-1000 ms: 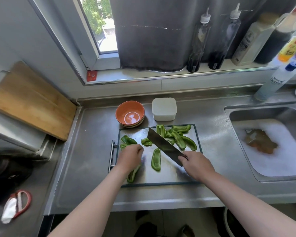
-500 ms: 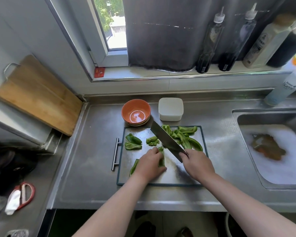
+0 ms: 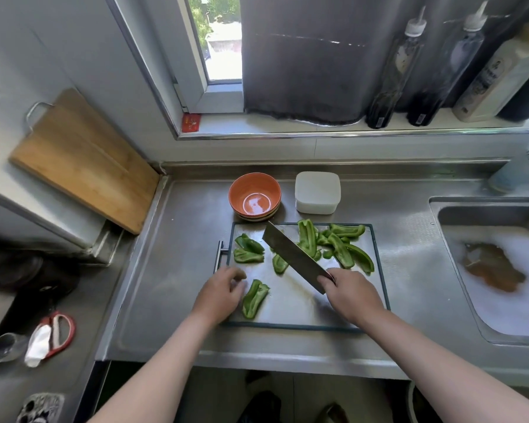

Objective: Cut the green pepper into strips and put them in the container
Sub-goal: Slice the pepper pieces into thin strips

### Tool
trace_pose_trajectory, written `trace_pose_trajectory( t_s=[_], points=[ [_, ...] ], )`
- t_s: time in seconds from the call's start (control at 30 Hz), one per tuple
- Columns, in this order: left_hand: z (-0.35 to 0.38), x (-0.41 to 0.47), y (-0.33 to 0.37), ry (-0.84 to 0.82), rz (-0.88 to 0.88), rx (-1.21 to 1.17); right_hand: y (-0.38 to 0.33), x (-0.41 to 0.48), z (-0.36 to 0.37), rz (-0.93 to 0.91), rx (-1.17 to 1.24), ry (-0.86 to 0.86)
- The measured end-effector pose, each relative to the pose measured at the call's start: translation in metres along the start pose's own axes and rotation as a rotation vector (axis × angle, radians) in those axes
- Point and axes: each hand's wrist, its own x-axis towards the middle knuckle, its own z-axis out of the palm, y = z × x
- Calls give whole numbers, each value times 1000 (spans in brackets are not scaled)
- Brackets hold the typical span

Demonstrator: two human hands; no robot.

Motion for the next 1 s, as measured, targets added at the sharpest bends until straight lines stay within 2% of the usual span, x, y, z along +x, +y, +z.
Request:
trace_pose_trajectory(
  t_s=[0.07, 0.13, 0.3, 0.43, 0.6, 0.77, 0.9, 1.0],
  points=[
    [3, -12, 1, -101, -11, -15, -4, 0, 4, -13, -3, -25],
    [10, -16, 3, -129, 9, -11, -8, -1, 8, -27, -10, -38],
    [27, -9, 11, -41, 56, -41, -8, -4, 16, -24, -6, -44],
    [37, -10, 25, -10, 0, -23, 0, -7, 16, 6, 66, -30],
    [39, -10, 26, 83, 63, 152, 14, -15, 13, 59, 236, -6],
    [49, -11, 26, 34, 84, -14, 24, -25, 18, 145, 397, -80],
    [58, -16, 32, 130, 33, -43, 23, -31, 28, 163, 514, -122],
    [61, -18, 34, 185, 38, -76, 22, -37, 32, 242, 649, -157]
  ],
)
